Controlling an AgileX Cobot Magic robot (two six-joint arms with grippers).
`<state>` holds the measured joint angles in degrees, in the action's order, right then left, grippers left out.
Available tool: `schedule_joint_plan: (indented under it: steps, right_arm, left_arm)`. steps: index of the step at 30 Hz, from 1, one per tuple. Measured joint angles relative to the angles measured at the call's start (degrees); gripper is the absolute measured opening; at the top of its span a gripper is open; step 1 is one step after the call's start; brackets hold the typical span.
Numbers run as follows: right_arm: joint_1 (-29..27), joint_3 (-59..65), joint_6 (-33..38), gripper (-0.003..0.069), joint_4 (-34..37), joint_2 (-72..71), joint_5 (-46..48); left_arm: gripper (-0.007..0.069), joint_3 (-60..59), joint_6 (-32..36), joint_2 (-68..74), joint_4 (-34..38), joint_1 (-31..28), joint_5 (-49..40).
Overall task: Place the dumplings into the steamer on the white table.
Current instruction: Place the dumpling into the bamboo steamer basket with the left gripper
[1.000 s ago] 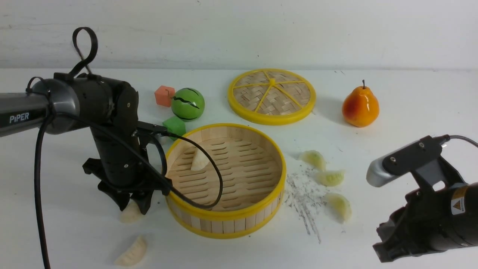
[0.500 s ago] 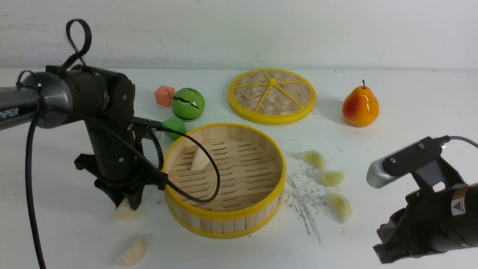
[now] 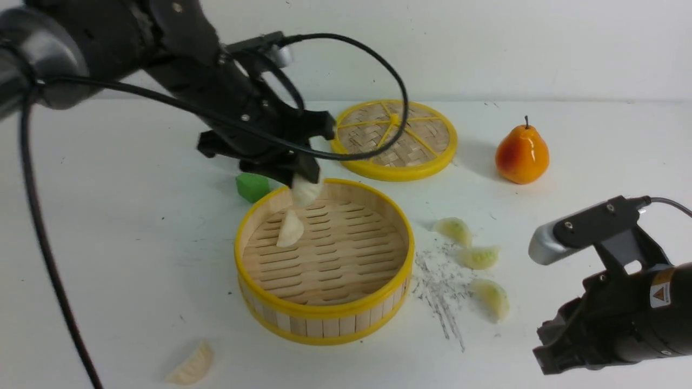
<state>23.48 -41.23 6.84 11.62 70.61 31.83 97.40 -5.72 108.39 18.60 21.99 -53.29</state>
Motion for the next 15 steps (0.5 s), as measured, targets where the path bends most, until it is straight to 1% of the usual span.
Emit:
schedule_joint_plan:
  steps: [2,3,6,8,15]
  right_arm:
    - [0.0,0.0,0.0,0.0042,0.2,0.0,-0.1]
    - [0.0,0.0,0.0,0.0042,0.2,0.0,-0.1]
    - [0.0,0.0,0.0,0.0042,0.4,0.0,-0.1]
    - [0.0,0.0,0.0,0.0042,0.5,0.0,-0.1]
    - [0.0,0.0,0.0,0.0048,1.4,0.0,-0.1]
  left_arm:
    - [0.0203,1.2,-4.2,2.8,-3.7,2.2,2.3]
    - [0.0203,2.1,-7.6,5.0,-7.2,3.5,3.9]
    - [0.0202,4.0,-14.3,8.7,-13.4,4.2,5.7]
    - [0.0202,5.1,-17.6,10.5,-15.2,4.1,5.9]
    - [0.0202,6.1,-22.5,13.8,-16.4,4.0,6.7]
